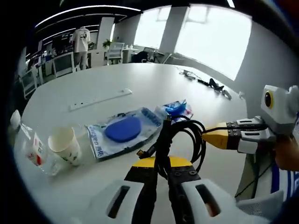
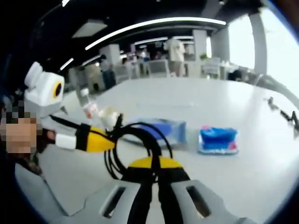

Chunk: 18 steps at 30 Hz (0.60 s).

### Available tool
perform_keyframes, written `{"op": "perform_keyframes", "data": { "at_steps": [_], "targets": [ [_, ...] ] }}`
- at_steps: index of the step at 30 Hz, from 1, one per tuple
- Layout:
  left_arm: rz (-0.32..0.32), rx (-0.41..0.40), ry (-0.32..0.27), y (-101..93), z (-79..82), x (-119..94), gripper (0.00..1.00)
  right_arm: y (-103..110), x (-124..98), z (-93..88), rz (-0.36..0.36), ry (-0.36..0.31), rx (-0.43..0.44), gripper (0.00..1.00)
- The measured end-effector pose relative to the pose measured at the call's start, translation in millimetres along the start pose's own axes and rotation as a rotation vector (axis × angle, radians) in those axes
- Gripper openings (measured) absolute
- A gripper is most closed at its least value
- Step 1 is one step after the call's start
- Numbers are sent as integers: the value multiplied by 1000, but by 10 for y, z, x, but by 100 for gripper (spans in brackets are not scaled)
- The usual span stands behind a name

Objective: Arrange the tabletop items into an orderly group along one side of the table until the central work area is clear of visible clutter.

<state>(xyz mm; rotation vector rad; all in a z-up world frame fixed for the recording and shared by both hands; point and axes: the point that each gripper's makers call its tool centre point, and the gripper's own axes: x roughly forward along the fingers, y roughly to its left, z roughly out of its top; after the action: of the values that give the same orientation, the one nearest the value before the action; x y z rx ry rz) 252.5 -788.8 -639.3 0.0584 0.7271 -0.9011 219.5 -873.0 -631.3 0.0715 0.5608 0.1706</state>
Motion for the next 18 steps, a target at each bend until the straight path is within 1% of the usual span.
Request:
{"op": "perform_keyframes", "data": {
  "at_steps": [5, 7, 10, 12, 15, 18],
  "targets": [
    [-31, 6, 17, -217, 50, 199, 6, -256, -87, -47, -44, -2, 25, 0],
    [-39, 7, 21, -272, 63, 257, 6, -349, -115, -57, -54, -3, 32, 0],
    [-55, -14, 23, -348, 67, 361, 6, -471, -129, -86, -66, 1, 38, 0],
    [-64, -35, 28, -400, 54, 410, 6, -530, -148, -91, -75, 4, 39, 0],
    [-66, -40, 31, -453, 54, 469, 6, -578, -166, -93, -82, 6, 26, 0],
    [-70, -52, 40, -508, 67, 527, 6, -660, -174, -115, -87, 8, 33, 0]
  ]
}}
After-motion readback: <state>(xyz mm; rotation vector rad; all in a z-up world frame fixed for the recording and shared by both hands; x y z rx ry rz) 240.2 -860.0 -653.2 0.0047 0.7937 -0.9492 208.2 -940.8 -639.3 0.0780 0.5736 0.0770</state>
